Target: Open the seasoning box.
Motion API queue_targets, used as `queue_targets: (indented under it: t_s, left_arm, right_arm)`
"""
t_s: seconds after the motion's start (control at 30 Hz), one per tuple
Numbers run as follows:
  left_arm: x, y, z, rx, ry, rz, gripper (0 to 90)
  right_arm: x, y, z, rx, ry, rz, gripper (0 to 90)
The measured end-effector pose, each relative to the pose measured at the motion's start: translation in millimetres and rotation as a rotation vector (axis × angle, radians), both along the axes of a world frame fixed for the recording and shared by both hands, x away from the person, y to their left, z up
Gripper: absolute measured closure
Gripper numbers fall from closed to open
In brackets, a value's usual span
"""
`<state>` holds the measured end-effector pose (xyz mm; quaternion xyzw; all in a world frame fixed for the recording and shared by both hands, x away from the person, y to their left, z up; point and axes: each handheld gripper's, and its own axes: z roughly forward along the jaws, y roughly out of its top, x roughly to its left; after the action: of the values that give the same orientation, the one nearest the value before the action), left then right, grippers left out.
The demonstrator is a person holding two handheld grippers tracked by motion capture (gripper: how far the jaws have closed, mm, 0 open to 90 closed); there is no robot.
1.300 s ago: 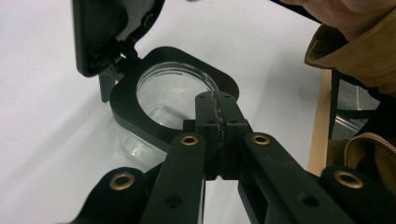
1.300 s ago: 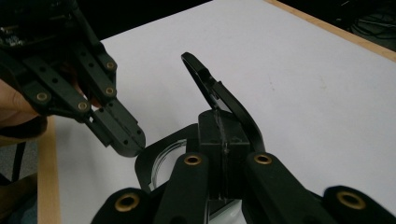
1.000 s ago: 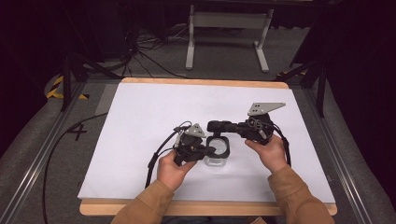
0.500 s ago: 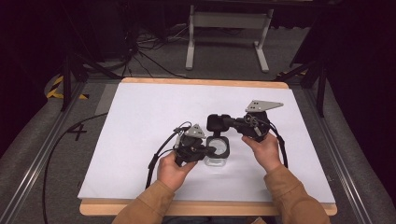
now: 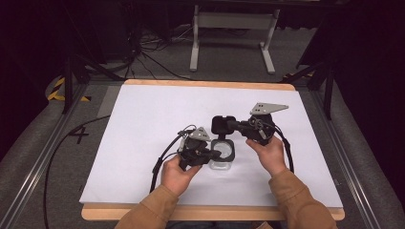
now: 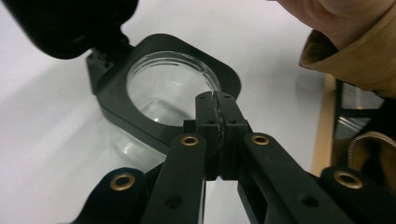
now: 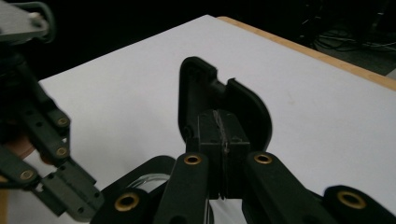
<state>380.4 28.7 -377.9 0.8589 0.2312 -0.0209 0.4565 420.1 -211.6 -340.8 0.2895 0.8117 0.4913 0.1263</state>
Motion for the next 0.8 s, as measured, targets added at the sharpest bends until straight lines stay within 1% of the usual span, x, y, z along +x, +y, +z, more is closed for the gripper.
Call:
queue_targets:
  t_s: [0.03, 0.1, 0.17, 0.2, 0.23, 0.27, 0.3, 0.33, 0.4, 0.43, 0.47, 0.5, 0.53, 0.57, 0.63, 0.7, 0.8]
  left_arm:
    - [0.0, 0.0, 0.0, 0.000, 0.000, 0.000, 89.4]
    - [-0.4, 4.9, 7.2, -0.002, -0.012, -0.006, 88.0]
    - [-1.6, 10.0, 13.8, 0.004, -0.045, 0.011, 85.2]
    - [-2.4, 14.1, 18.0, 0.019, -0.066, 0.026, 84.4]
    - [-2.1, 17.0, 20.4, 0.028, -0.077, 0.029, 82.9]
    - [-1.9, 22.0, 23.6, 0.025, -0.095, 0.047, 81.4]
    - [-1.8, 26.2, 26.1, 0.022, -0.100, 0.061, 80.4]
    - [-1.4, 30.3, 28.3, 0.022, -0.107, 0.075, 79.4]
    - [-0.3, 38.4, 32.2, 0.044, -0.132, 0.108, 76.8]
    - [-0.1, 41.9, 33.6, 0.051, -0.145, 0.124, 75.6]
    - [0.8, 45.8, 34.8, 0.055, -0.154, 0.130, 73.9]
    - [2.4, 50.1, 35.8, 0.060, -0.156, 0.130, 72.0]
    - [3.8, 54.1, 35.8, 0.051, -0.163, 0.138, 70.2]
    - [5.6, 58.9, 35.8, 0.053, -0.169, 0.142, 68.3]
    - [10.0, 68.0, 34.3, 0.053, -0.166, 0.158, 66.3]
    - [14.4, 77.0, 32.0, 0.052, -0.154, 0.187, 63.0]
    - [21.5, 90.9, 28.5, 0.076, -0.157, 0.232, 59.6]
  right_arm:
    - [0.0, 0.0, 0.0, 0.000, 0.000, 0.000, 89.8]
    - [-5.1, -3.4, 3.9, -0.013, -0.011, 0.014, 89.6]
    - [-11.3, -10.2, 10.5, -0.004, -0.034, 0.021, 89.2]
    - [-13.4, -12.6, 12.6, -0.002, -0.040, 0.020, 88.4]
    - [-16.4, -16.9, 15.7, -0.004, -0.056, 0.018, 85.7]
    - [-17.9, -19.7, 17.1, -0.006, -0.065, 0.014, 84.2]
    - [-19.9, -24.9, 18.9, -0.007, -0.076, 0.006, 82.7]
    - [-20.8, -29.6, 20.1, -0.007, -0.077, -0.001, 82.0]
    - [-21.0, -39.6, 21.1, -0.004, -0.076, -0.026, 79.0]
    - [-20.6, -46.5, 21.2, 0.006, -0.073, -0.041, 77.1]
    - [-20.4, -52.1, 21.0, 0.018, -0.065, -0.051, 75.3]
    - [-19.5, -57.4, 20.3, 0.029, -0.064, -0.062, 72.6]
    - [-18.7, -62.4, 19.5, 0.033, -0.064, -0.073, 71.0]
    - [-18.3, -67.0, 18.9, 0.035, -0.058, -0.087, 70.4]
    - [-16.7, -75.3, 17.4, 0.035, -0.059, -0.110, 66.6]
    - [-14.9, -82.9, 16.0, 0.033, -0.065, -0.136, 63.9]
    - [-11.7, -93.1, 12.9, 0.030, -0.063, -0.163, 59.6]
